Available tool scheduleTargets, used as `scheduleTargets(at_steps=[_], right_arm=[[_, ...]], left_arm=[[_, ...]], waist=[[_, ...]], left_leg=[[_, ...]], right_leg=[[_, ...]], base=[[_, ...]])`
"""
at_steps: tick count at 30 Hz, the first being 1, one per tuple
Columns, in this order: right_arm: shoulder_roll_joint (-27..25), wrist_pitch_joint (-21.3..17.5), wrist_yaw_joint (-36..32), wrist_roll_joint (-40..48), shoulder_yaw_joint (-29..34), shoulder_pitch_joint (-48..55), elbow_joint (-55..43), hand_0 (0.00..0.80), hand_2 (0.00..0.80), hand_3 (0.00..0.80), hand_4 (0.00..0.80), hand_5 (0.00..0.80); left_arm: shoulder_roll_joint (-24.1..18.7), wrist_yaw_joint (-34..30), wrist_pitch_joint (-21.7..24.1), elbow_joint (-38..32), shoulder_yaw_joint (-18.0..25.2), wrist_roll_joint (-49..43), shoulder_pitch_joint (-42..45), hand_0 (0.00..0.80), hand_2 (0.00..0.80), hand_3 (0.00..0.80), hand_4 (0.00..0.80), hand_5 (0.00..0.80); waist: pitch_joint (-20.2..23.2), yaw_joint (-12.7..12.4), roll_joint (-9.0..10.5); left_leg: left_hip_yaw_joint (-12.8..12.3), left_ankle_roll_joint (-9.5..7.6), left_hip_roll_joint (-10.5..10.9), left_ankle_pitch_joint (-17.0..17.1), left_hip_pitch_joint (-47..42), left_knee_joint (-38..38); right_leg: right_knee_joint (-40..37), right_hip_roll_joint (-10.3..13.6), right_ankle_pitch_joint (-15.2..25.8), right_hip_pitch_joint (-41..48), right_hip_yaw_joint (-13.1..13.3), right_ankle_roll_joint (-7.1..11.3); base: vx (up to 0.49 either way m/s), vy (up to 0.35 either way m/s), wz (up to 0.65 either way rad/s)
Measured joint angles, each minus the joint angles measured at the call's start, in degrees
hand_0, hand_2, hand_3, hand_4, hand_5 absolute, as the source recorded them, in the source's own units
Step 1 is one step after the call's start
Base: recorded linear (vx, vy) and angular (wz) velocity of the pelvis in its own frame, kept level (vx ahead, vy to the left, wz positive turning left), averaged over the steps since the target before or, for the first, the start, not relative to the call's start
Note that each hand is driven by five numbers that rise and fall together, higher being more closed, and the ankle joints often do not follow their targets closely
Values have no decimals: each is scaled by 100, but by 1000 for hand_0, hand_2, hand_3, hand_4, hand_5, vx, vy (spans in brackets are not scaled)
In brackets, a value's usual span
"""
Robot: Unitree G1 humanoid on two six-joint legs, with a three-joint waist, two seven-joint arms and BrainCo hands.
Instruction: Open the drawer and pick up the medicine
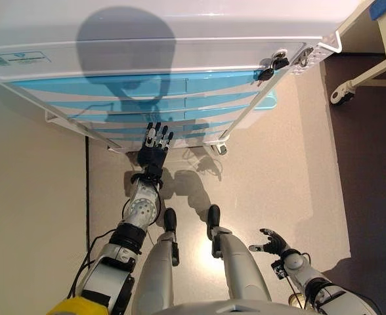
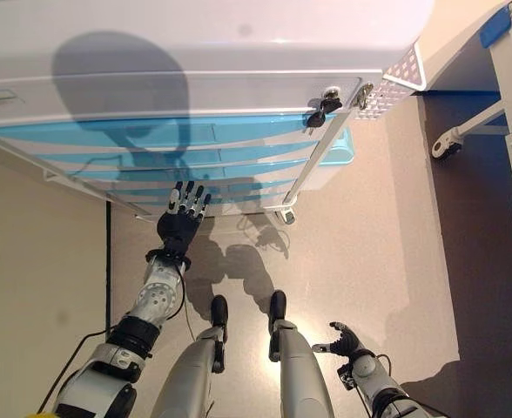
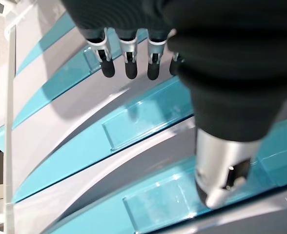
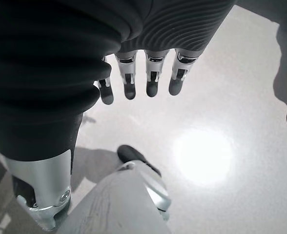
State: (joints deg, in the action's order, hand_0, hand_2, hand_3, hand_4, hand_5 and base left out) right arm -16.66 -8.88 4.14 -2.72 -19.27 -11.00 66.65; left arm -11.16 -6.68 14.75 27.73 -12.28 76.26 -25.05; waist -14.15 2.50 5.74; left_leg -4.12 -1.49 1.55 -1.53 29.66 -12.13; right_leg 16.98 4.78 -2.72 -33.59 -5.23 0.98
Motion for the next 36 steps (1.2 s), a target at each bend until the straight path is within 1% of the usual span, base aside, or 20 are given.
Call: scheduleTargets(at_steps=[5, 7, 11, 19, 21, 25, 33, 34, 35, 36], right_arm=[[-15, -6, -4, 4, -94, -17, -19, 0, 0, 0, 0, 0], [-15, -10, -11, 5, -99, -17, -33, 0, 0, 0, 0, 0], [-17, -48, -16, 8, -157, -15, -25, 0, 0, 0, 0, 0], [-17, -91, 7, 14, -217, -16, -32, 0, 0, 0, 0, 0], [-17, -91, 25, 20, -233, -21, -38, 0, 0, 0, 0, 0], [-7, -91, 61, 99, -352, -21, -52, 0, 0, 0, 0, 0], [13, -92, 122, 239, -439, -13, -155, 0, 0, 0, 0, 0], [19, -92, 128, 239, -445, -12, -159, 0, 0, 0, 0, 0], [23, -92, 137, 240, -465, -12, -161, 0, 0, 0, 0, 0], [21, -92, 146, 241, -509, -11, -159, 0, 0, 0, 0, 0]], left_arm=[[111, 51, 110, -39, 12, 0, -18, 0, 0, 0, 0, 0], [174, 73, 223, -39, 14, 0, -21, 0, 0, 0, 0, 0], [211, 165, 318, -39, 30, 0, -105, 0, 0, 0, 0, 0], [342, 561, 366, 27, 163, 0, -512, 0, 0, 0, 0, 0], [396, 639, 478, 26, 160, -5, -523, 0, 0, 0, 0, 0], [450, 790, 557, 34, 177, -5, -575, 0, 0, 0, 0, 0], [504, 1079, 729, 272, 288, -3, -812, 0, 0, 0, 0, 0], [504, 1108, 738, 283, 317, -1, -820, 91, 91, 91, 91, 91], [505, 1127, 739, 288, 350, -1, -820, 91, 91, 91, 91, 91], [505, 1149, 742, 289, 384, -1, -824, 442, 442, 442, 442, 442]], waist=[[-15, 70, 29], [-28, 119, 54], [-62, 130, 120], [-83, 206, 214], [-83, 262, 222], [-79, 302, 232], [-39, 334, 307], [-22, 352, 336], [-5, 355, 361], [15, 358, 390]], left_leg=[[39, 12, 4, 53, -4, 94], [55, 13, 2, 60, -2, 90], [67, 23, -10, 66, 6, 86], [121, 59, -36, 91, 69, 102], [140, 62, -43, 94, 71, 103], [162, 80, -55, 111, 71, 102], [204, 175, -134, 200, 40, 165], [205, 193, -153, 223, 4, 222], [206, 203, -158, 250, -13, 257], [222, 224, -173, 278, -21, 288]], right_leg=[[-39, -18, 6, -2, -30, -13], [-34, -16, 8, -2, -45, -14], [-33, -34, 7, -5, -47, -15], [-40, -59, 8, -47, -84, -16], [-42, -60, 7, -38, -119, -16], [-42, -64, 6, -29, -150, -15], [-27, -144, 12, -23, -183, -22], [-26, -164, 9, -17, -185, -20], [-26, -163, 10, -18, -186, -21], [-25, -169, 11, -22, -191, -22]], base=[[3, -33, 5], [-5, -56, 3], [12, -56, 0], [25, -68, 2], [25, -52, 6], [26, -60, 3], [30, -85, 0], [0, 0, 0], [39, -64, 0], [42, -64, 3]])
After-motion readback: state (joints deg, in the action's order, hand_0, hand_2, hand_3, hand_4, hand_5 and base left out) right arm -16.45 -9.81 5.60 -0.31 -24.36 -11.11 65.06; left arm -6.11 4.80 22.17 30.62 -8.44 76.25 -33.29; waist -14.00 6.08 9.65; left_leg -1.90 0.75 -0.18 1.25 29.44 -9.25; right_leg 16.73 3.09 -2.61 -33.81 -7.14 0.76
